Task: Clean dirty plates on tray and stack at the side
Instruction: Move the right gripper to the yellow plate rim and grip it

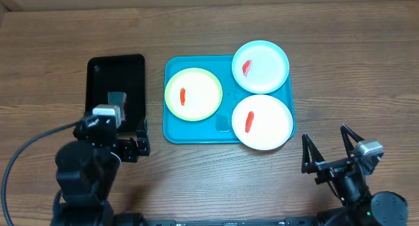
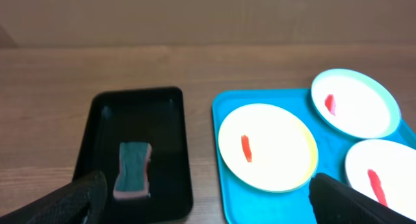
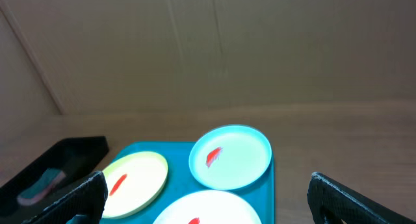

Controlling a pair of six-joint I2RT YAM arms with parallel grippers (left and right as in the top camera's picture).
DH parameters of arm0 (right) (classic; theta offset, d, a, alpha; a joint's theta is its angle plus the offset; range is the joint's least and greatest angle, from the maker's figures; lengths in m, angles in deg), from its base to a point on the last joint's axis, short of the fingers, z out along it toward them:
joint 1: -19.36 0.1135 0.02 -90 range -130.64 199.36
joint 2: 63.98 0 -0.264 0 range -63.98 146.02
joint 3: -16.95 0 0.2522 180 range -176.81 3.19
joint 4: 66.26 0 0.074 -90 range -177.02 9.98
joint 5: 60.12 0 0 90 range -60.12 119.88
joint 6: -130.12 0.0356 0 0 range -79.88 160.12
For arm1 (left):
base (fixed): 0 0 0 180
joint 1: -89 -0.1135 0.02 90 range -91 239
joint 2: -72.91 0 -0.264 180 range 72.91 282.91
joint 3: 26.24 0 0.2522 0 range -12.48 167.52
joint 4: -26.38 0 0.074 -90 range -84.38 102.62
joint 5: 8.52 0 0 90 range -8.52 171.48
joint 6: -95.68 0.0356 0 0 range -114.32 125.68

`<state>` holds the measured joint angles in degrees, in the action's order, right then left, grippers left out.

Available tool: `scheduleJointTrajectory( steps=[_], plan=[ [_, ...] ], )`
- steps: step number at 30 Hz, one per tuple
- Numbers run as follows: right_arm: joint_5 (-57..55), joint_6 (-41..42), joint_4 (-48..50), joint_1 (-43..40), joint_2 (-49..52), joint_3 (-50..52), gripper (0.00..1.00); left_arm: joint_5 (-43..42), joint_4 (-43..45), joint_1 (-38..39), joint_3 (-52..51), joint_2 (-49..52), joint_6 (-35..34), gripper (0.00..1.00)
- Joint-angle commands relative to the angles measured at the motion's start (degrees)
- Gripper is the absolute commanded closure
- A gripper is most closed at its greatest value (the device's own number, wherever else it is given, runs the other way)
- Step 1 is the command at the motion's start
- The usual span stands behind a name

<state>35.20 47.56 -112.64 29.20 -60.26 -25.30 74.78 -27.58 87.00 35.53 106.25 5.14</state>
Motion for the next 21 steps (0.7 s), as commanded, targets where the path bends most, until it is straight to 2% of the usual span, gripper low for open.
scheduleJointTrajectory(
  steps=[1, 9, 17, 21],
  plan=[
    [0.85, -0.02, -3.34, 0.28, 4.48, -6.34, 0.0, -2.16, -3.17, -0.31, 5.99, 2.86, -0.98, 0.0],
    [2.58, -0.04, -14.03, 0.28, 19.78, -20.79, 0.0, -2.16, -12.68, -0.28, 16.61, 9.88, -0.96, 0.0],
    [4.07, -0.07, -26.82, 0.28, 40.39, -37.48, 0.0, -2.6, -28.28, -0.28, 30.99, 20.52, -0.96, 0.0],
    [5.33, -0.07, -32.52, 0.28, 50.21, -45.03, 0.0, -3.28, -32.13, -0.28, 33.46, 24.37, -0.79, 0.0]
  ],
)
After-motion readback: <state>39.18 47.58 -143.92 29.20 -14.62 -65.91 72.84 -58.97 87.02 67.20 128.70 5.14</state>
